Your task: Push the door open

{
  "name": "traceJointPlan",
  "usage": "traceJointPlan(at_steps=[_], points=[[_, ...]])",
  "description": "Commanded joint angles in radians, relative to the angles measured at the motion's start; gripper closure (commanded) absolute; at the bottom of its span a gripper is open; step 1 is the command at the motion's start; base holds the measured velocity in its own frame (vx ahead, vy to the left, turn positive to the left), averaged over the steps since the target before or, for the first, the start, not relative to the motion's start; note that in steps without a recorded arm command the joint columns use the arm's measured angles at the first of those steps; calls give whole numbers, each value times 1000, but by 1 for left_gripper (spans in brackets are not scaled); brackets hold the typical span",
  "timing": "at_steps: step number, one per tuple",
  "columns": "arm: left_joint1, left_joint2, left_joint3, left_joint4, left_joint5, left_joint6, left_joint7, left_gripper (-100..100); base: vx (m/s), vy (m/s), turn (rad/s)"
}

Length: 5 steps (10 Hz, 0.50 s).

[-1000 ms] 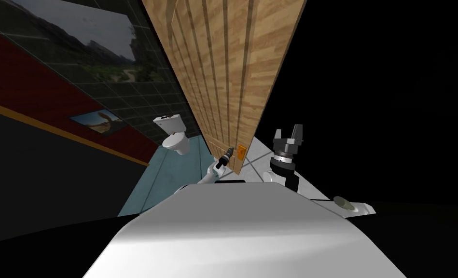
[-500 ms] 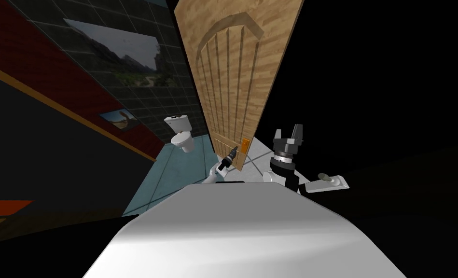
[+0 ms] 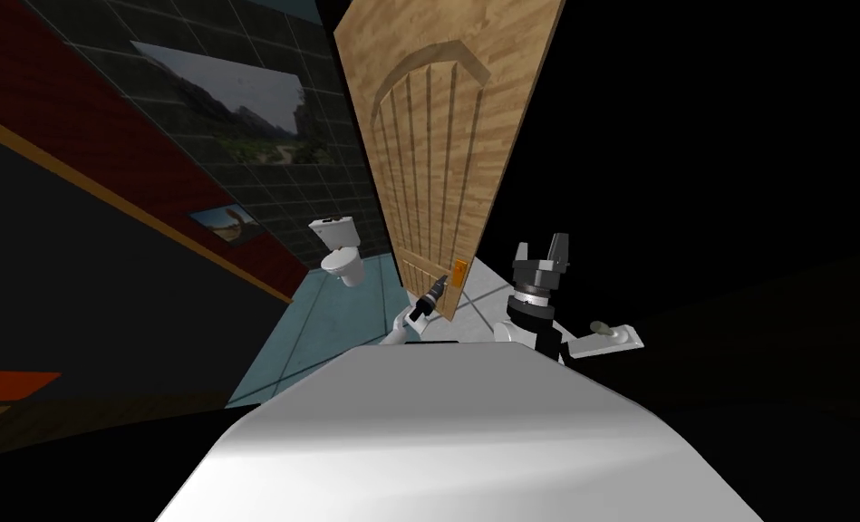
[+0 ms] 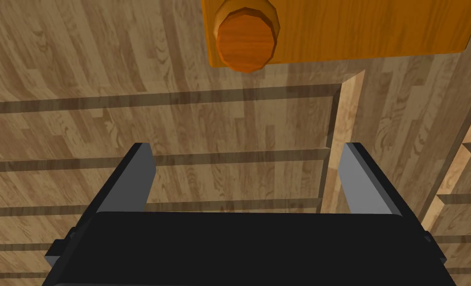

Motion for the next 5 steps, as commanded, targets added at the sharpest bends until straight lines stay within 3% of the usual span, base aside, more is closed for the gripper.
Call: traceJointPlan(at_steps=[1,3,5], points=[[0,10,3,0,-2,1,-5,-100,183,-118,0],[-1,2,7,5,-4,-2,-11,-100,202,-131,-11],[-3,-29,12,11,-6,-5,-18,-100,147,-133,-8]])
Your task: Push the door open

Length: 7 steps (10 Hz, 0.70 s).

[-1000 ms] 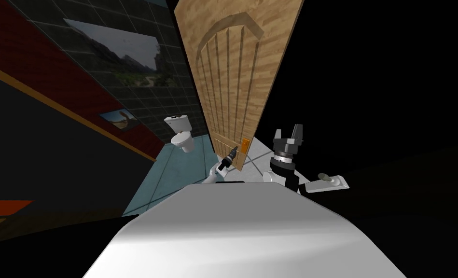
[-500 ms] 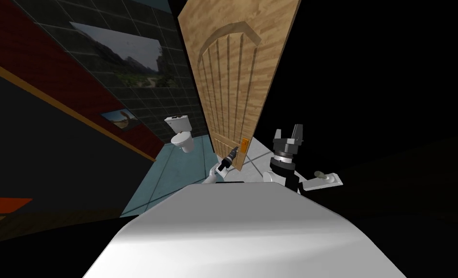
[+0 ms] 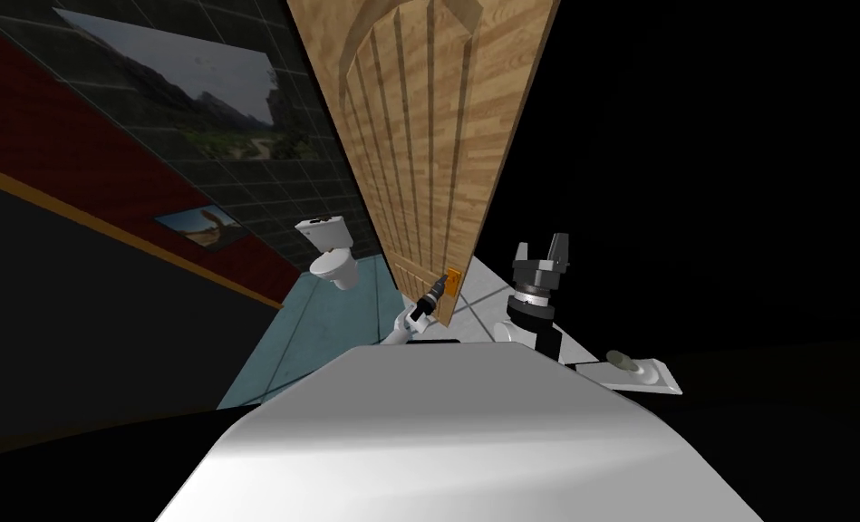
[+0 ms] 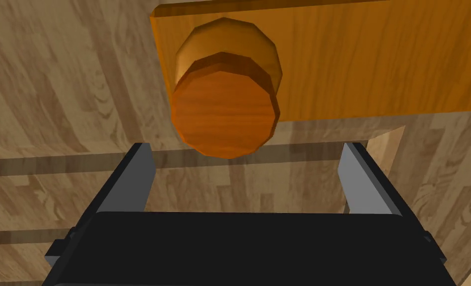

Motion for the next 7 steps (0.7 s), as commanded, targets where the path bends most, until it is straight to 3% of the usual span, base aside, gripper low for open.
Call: traceJointPlan(at_steps=[1,2,3,4,7], points=[[-3,-30,4,13,-2,-8,-6,-100,139,-136,-10],[-3,-42,5,14,-2,-8,-7,-100,110,-111,0],[-2,-33,4,13,-2,-8,-5,-100,43,-44,4],[-2,-33,4,13,-2,-8,-5,100,0,0,0],[-2,-33,4,13,-2,-8,-5,100,-14,14,-6]])
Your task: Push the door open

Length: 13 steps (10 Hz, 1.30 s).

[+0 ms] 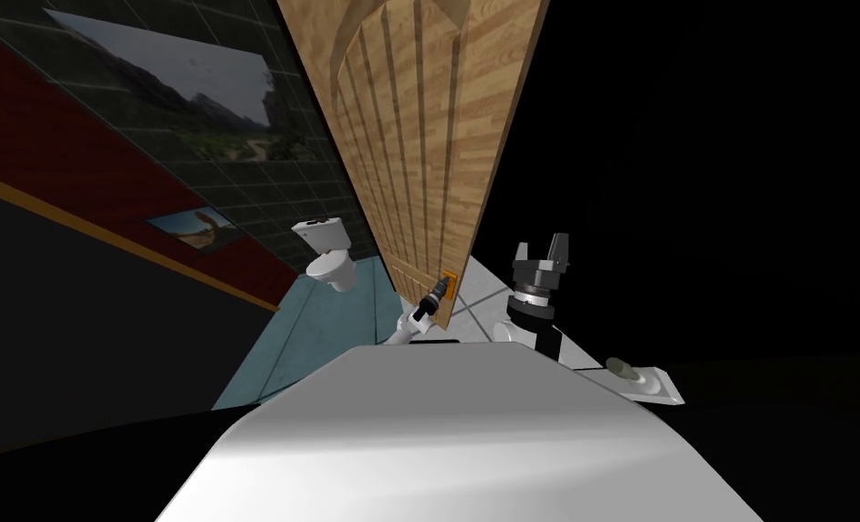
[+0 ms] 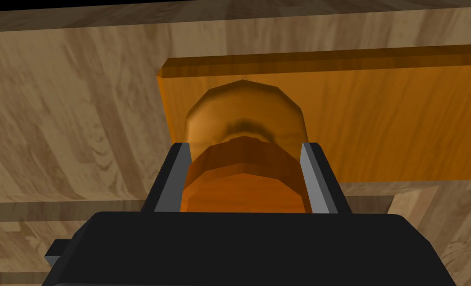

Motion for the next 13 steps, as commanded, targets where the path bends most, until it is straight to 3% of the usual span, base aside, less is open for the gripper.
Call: traceJointPlan(at_steps=[1,2,3,9,10,13], points=[[0,0,1,-1,0,-1,1,100,0,0,0],[0,0,1,-1,0,-1,1,100,0,0,0],[10,27,5,-9,3,3,-7,100,145,-76,123],[38,73,18,-38,13,12,-29,100,181,-111,157],[53,80,-14,-55,9,14,-27,-100,31,-4,218],[68,76,-35,-70,7,19,-31,-100,-157,106,34]])
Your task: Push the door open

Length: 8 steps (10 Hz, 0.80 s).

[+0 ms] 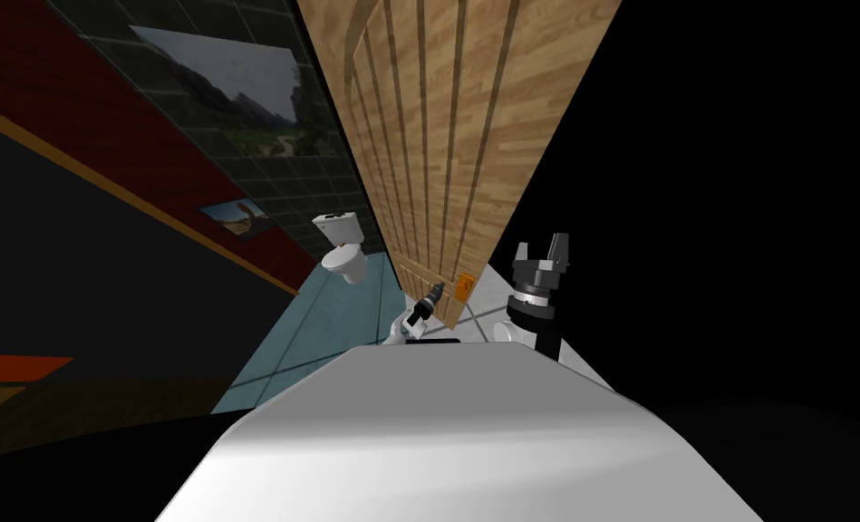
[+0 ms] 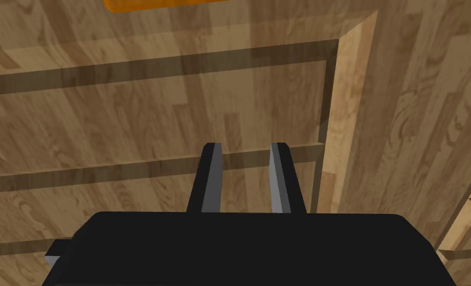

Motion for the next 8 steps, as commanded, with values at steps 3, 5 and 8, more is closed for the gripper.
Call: traceJointPlan(at_steps=[3,5,8], points=[[48,-61,-65,-46,-7,15,-13,-100,-239,134,126],[60,-95,-81,-57,-8,19,-16,-100,-186,85,54],[58,-37,-71,-68,-7,25,-15,-100,70,-71,-11]])
